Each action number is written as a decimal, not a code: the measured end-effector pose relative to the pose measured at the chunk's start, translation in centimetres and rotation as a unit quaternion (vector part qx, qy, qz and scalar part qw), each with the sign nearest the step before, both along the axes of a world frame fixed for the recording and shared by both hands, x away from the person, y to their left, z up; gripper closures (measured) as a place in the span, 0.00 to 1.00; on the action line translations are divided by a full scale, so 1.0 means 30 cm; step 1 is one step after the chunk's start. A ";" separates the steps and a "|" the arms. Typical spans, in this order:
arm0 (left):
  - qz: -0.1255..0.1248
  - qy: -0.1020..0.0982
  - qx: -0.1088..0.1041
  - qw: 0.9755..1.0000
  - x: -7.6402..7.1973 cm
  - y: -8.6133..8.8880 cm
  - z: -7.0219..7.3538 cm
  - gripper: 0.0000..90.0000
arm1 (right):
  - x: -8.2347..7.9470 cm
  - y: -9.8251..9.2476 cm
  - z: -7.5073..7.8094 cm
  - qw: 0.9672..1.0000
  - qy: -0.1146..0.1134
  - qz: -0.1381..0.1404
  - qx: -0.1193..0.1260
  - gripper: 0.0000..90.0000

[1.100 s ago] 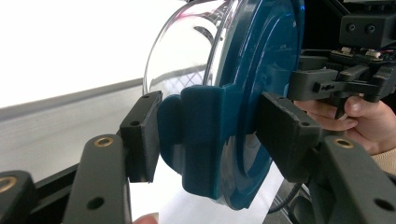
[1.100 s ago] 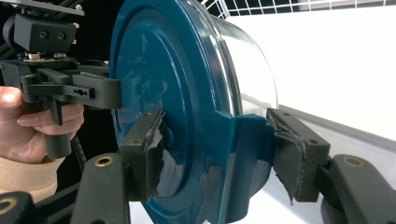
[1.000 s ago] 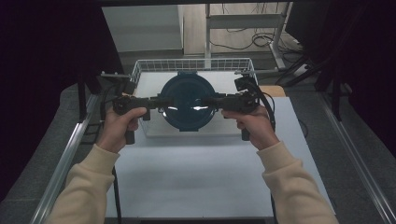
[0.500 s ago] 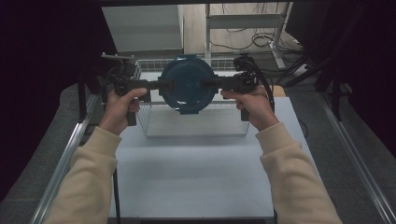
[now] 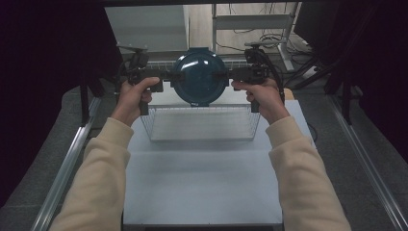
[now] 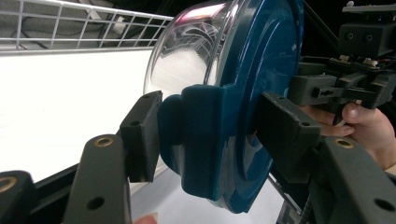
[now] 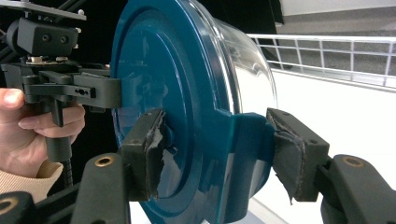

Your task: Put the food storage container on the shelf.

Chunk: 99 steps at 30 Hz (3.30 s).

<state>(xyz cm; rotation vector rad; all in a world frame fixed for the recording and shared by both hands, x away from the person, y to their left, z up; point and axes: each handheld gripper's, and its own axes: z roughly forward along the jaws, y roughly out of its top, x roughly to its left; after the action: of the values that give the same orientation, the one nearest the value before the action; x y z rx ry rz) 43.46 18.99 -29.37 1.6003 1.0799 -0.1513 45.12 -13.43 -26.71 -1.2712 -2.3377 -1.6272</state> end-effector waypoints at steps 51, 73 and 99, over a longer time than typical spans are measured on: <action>0.068 -0.025 0.047 0.996 0.044 -0.032 -0.054 0.22 | 0.038 -0.018 -0.099 0.994 -0.004 -0.108 -0.025 0.15; 0.007 -0.109 0.086 0.990 -0.399 0.013 -0.268 0.23 | -0.307 -0.251 -0.278 0.991 -0.119 -0.038 -0.048 0.25; 0.024 -0.062 0.210 0.975 -0.605 0.049 -0.686 0.25 | -0.534 -0.383 -0.746 0.987 -0.077 -0.045 -0.133 0.25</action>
<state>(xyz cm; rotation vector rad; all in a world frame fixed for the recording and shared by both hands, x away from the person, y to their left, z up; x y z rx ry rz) 25.32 20.47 -49.94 1.9282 1.0995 0.2232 29.10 -24.92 -49.07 -1.3570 -2.7043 -1.5277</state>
